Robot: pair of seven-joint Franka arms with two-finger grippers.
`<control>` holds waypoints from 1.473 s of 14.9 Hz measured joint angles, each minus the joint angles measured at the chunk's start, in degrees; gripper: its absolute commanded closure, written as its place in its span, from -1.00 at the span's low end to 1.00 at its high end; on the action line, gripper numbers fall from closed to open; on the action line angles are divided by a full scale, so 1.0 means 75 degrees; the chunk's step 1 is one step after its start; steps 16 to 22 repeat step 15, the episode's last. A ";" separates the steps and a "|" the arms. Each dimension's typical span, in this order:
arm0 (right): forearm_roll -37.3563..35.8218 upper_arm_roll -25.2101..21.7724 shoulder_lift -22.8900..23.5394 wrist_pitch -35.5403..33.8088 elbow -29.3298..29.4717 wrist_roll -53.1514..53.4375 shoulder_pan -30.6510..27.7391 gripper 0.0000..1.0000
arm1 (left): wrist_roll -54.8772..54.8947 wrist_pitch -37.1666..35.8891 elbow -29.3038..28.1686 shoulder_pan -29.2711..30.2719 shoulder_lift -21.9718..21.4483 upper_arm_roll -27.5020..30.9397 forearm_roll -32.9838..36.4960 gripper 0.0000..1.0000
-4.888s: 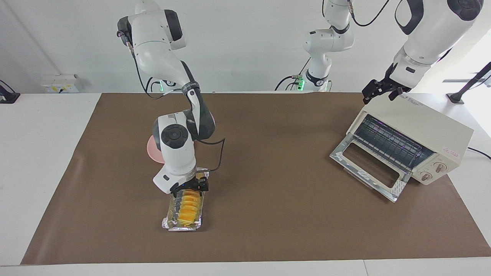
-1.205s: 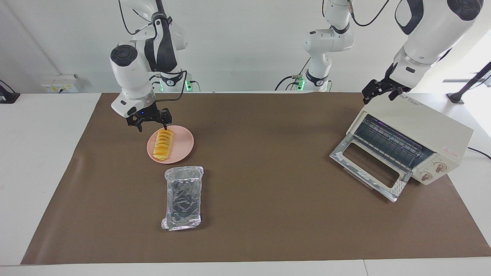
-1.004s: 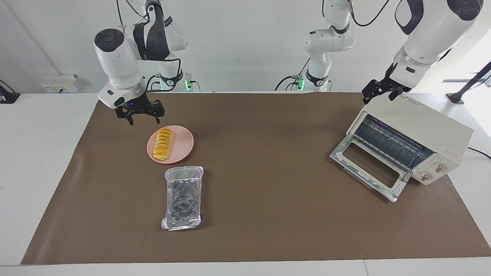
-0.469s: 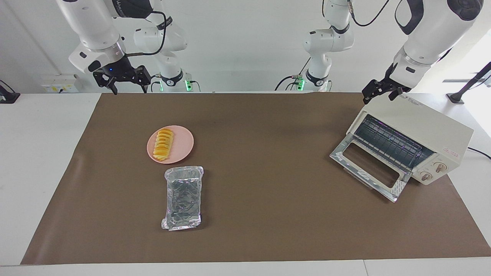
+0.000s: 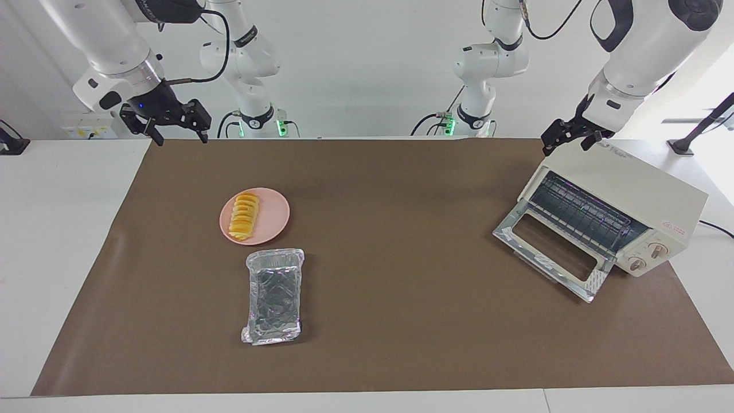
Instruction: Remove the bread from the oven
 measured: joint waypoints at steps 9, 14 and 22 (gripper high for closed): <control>-0.0058 0.0031 0.0002 0.0008 0.0064 0.0000 0.0000 -1.00 | 0.0000 0.0000 0.0000 0.0000 0.0000 0.0000 0.0000 -1.00; -0.0258 0.0040 0.0006 0.0146 0.0063 0.0000 0.0001 -1.00 | 0.0000 0.0000 0.0000 0.0000 0.0000 0.0000 0.0000 -1.00; -0.0276 0.0044 0.0006 0.0146 0.0063 0.0000 0.0001 -1.00 | 0.0000 0.0000 0.0000 0.0000 0.0000 0.0000 0.0000 -1.00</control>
